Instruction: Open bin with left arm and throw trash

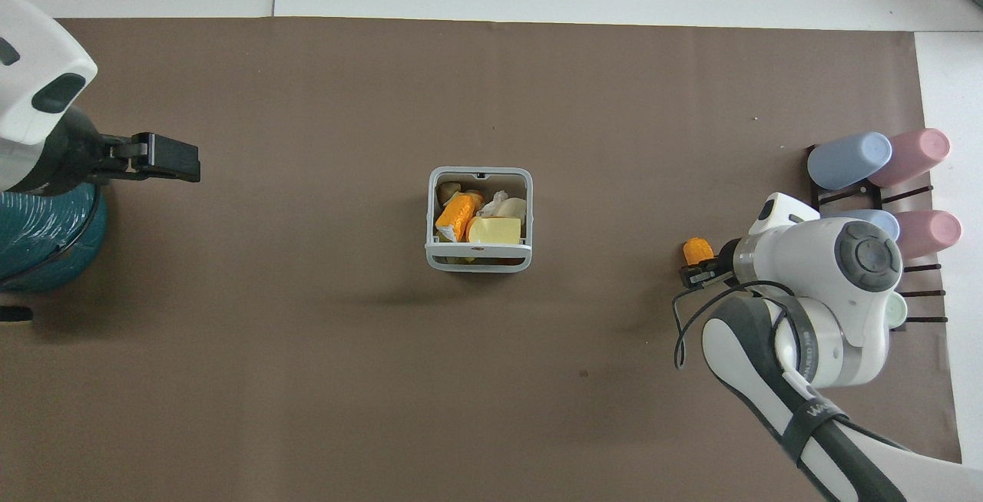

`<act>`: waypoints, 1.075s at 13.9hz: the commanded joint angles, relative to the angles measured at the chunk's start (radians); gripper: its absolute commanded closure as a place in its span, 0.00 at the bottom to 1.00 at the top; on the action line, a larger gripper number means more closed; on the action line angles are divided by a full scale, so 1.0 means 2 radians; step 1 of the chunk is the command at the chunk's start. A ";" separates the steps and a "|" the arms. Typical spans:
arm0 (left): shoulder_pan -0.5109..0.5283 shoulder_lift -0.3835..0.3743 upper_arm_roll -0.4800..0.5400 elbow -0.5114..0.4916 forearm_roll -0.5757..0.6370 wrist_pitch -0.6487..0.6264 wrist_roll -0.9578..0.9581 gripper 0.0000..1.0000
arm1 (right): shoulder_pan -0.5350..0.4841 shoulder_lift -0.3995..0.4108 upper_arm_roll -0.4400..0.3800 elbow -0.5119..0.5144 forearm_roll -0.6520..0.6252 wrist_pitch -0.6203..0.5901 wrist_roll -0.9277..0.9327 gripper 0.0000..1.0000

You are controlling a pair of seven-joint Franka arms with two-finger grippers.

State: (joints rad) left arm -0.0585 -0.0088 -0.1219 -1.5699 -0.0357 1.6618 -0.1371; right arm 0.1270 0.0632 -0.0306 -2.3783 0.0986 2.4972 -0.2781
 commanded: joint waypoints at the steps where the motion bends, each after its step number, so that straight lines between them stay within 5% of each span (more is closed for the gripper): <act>1: 0.005 0.004 -0.004 0.011 0.008 -0.008 0.007 0.00 | 0.005 -0.003 0.006 0.037 0.001 -0.033 0.047 1.00; 4: 0.015 0.005 -0.004 0.011 0.008 -0.006 0.010 0.00 | 0.033 0.007 0.008 0.166 0.002 -0.172 0.143 1.00; 6: 0.019 0.005 -0.004 0.011 0.008 -0.007 0.032 0.00 | 0.053 0.032 0.008 0.237 0.014 -0.212 0.159 1.00; 11: -0.011 0.004 0.057 0.016 0.003 -0.028 0.082 0.00 | 0.114 0.105 0.008 0.386 0.068 -0.222 0.160 1.00; 15: -0.030 0.004 0.079 0.016 0.002 -0.038 0.102 0.00 | 0.134 0.154 0.026 0.431 0.095 -0.212 0.186 1.00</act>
State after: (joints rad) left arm -0.0783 -0.0089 0.0012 -1.5633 -0.0339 1.6220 0.0492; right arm 0.3824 0.3053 -0.0011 -1.5894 0.2661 2.0903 0.0660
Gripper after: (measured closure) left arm 0.000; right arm 0.630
